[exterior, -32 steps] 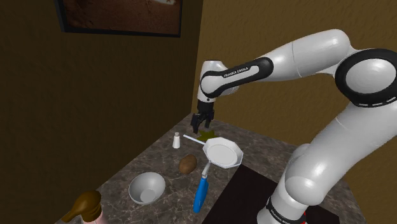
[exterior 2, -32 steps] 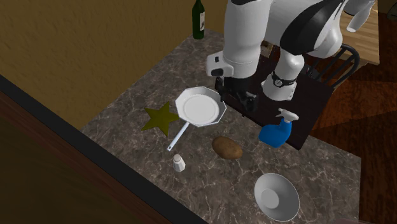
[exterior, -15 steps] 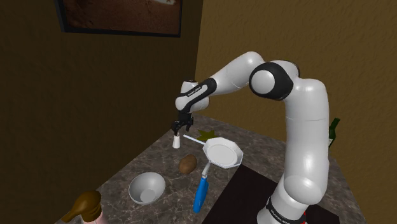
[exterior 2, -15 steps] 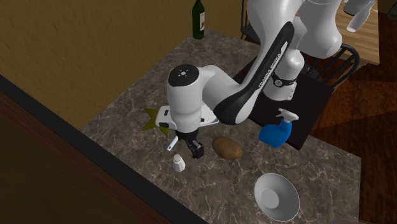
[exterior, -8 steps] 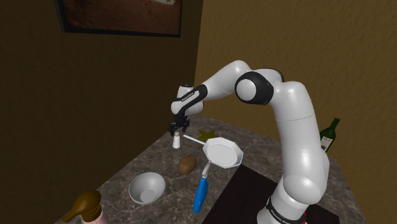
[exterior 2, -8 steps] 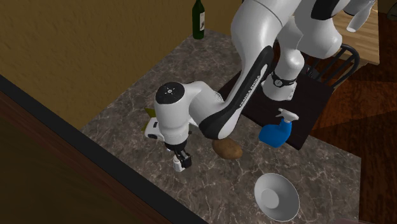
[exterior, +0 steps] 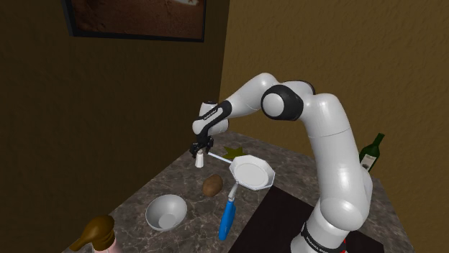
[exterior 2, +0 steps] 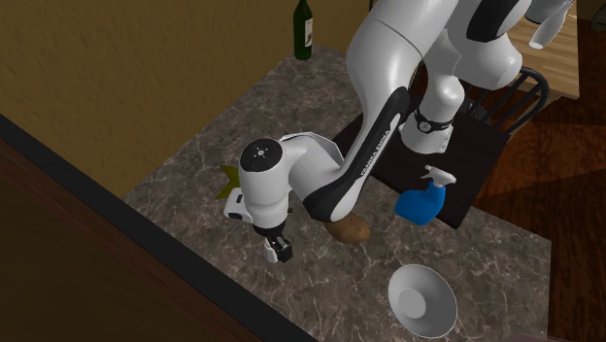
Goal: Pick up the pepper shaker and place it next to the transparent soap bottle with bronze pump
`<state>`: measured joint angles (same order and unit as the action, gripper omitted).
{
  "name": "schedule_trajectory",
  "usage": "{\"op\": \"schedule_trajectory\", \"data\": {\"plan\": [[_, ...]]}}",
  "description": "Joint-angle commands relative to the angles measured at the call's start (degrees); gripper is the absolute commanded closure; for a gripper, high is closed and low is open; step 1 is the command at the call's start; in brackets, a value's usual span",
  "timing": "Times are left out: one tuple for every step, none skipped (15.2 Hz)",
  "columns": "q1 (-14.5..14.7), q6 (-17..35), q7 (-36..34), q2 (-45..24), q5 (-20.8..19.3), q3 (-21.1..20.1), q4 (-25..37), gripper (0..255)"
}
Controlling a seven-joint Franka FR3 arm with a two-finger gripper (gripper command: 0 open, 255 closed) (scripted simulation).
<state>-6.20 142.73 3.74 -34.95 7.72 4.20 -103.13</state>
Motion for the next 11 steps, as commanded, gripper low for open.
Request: {"op": "schedule_trajectory", "data": {"plan": [[0.0,0.0,0.0,-0.1,0.0,0.0,0.0,0],[0.0,0.0,0.0,-0.1,0.0,0.0,0.0,0],[0.0,0.0,0.0,-0.1,0.0,0.0,0.0,0],[0.0,0.0,0.0,0.0,0.0,0.0,0.0,0],[0.0,0.0,0.0,0.0,0.0,0.0,0.0,255],[0.0,0.0,0.0,0.0,0.0,0.0,0.0,255],[0.0,0.0,0.0,0.0,0.0,0.0,0.0,255],[0.0,0.0,0.0,-0.1,0.0,0.0,0.0,255],[0.0,0.0,0.0,-0.1,0.0,0.0,0.0,255],[0.0,0.0,0.0,-0.1,0.0,0.0,0.0,255],[0.0,0.0,0.0,-0.1,0.0,0.0,0.1,255]]}}
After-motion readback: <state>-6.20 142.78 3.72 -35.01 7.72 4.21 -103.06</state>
